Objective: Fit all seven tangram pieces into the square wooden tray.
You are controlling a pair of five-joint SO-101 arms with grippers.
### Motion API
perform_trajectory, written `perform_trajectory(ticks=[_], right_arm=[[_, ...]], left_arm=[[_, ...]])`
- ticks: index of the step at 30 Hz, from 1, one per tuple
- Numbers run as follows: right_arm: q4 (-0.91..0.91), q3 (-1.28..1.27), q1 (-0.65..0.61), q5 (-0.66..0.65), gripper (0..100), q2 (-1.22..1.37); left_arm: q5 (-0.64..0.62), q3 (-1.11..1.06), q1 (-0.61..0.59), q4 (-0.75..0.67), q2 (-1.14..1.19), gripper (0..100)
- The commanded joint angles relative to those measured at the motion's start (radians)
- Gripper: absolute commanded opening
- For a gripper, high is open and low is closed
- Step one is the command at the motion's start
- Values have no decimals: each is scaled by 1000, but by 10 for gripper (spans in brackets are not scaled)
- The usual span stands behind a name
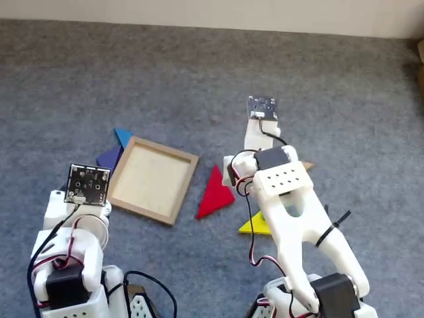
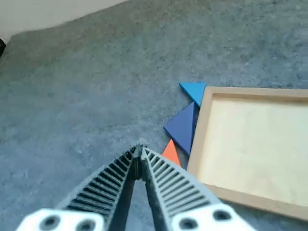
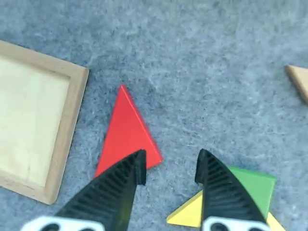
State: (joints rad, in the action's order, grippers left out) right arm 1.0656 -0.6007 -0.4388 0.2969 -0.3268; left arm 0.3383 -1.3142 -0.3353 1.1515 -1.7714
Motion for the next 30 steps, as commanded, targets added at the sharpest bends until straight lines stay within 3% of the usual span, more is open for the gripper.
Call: perform_trajectory(ticks=[1,7,10,15,20,30], right_arm=[[-27,7,16,-11,167,-54],[-27,7,16,-11,167,-54],[-27,7,16,-11,167,-53],[-27,7,16,-11,167,-51],[-28,5,16,-11,167,-47],[-28,5,16,-11,167,-47]], left_arm=[[15,54,-18,-38,-31,38],[94,107,-18,-40,139,56],[94,219,-19,-40,357,75],[95,438,-25,-40,780,206],[107,670,-67,-40,1176,218],[305,938,-81,-40,1724,218]])
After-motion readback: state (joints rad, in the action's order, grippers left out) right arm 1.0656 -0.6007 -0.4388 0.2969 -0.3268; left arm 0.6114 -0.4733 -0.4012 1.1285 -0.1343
